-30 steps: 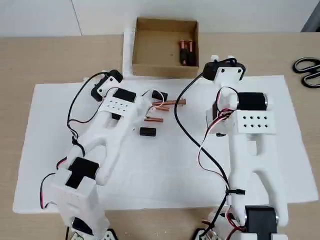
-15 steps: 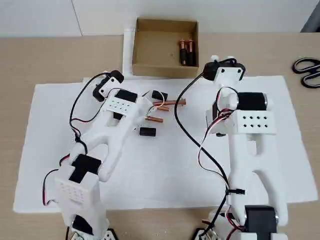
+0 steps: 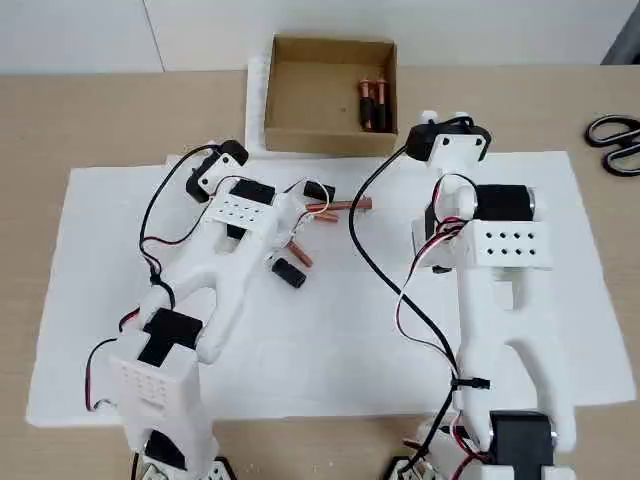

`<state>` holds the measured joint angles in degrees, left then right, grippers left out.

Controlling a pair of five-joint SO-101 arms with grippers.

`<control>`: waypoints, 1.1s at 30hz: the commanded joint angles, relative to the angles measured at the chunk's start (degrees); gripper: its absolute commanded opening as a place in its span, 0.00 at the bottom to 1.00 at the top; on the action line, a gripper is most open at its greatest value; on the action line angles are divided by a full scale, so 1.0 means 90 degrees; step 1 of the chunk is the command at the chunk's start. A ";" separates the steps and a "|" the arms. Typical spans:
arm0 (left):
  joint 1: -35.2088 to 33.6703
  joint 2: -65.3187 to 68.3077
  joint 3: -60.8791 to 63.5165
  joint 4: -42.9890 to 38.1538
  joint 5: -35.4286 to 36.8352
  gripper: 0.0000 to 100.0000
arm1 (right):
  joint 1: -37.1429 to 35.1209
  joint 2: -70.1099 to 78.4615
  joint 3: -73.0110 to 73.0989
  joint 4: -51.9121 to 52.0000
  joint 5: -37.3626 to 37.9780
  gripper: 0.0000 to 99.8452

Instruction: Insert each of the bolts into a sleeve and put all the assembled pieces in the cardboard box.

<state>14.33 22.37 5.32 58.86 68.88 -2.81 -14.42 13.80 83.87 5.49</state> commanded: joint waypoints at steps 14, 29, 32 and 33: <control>0.0059 -0.0107 -0.2300 0.2237 -0.0361 0.01 | 0.0024 -0.0249 -0.0107 -0.0034 0.0029 0.00; -0.1162 -0.0107 -0.4078 0.4630 -0.5675 0.01 | 0.0015 -0.0278 -0.0068 -0.0034 0.0039 0.00; -0.1446 -0.0049 -0.3678 0.4620 -0.6789 0.01 | 0.0015 -0.0298 -0.0068 -0.0024 0.0039 0.00; -0.1485 -0.0039 -0.3482 0.4611 -0.7062 0.01 | 0.0015 -0.0298 -0.0068 -0.0024 0.0029 0.00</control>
<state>2.37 22.55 -28.00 99.12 14.11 -2.81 -14.42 13.80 83.87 5.49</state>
